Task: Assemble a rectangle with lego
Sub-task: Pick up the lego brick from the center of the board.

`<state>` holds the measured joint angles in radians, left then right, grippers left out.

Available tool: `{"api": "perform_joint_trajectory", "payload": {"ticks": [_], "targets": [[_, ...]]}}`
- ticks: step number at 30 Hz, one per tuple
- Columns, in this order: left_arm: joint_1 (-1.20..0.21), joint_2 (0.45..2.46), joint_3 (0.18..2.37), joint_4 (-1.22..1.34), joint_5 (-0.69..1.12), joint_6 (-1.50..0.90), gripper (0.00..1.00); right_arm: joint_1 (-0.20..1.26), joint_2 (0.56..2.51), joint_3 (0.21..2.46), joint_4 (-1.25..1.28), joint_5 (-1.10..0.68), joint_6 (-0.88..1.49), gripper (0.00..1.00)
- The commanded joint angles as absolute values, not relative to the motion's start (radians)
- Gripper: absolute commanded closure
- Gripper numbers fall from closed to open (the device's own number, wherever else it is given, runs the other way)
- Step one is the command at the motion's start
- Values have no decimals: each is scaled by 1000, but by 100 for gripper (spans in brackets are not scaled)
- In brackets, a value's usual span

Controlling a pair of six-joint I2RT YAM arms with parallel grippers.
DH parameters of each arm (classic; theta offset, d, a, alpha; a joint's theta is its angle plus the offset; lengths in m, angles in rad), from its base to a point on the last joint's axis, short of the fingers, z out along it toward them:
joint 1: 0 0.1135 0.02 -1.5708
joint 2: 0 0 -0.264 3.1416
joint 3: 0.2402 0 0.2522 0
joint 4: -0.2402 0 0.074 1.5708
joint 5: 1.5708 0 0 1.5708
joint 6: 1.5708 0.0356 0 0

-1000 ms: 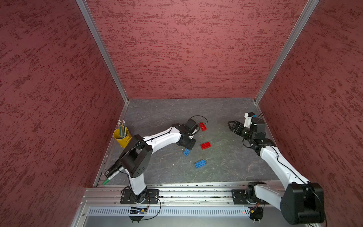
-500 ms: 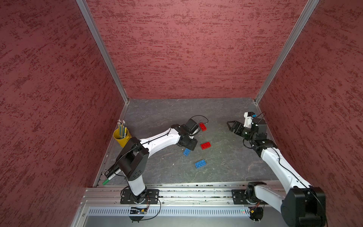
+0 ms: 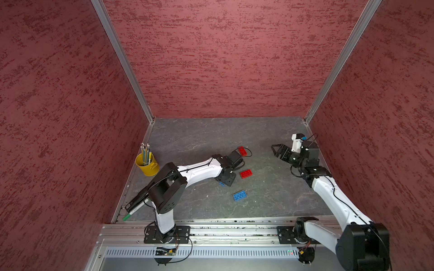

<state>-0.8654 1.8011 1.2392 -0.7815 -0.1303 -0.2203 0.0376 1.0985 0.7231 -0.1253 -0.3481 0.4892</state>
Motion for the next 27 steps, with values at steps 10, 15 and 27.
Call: {"api": "perform_joint_trajectory", "payload": {"ticks": [10,15,27], "targets": [[-873,1860,1209,-720,-161,-255,53,47,1092,728,-130,-346,472,12],[-873,1871,1211,-712,-156,-262,67,47,1089,728,-136,-344,473,12],[-777,1709,1255,-580,56,-277,80,48,1086,755,-113,-421,488,13]]}}
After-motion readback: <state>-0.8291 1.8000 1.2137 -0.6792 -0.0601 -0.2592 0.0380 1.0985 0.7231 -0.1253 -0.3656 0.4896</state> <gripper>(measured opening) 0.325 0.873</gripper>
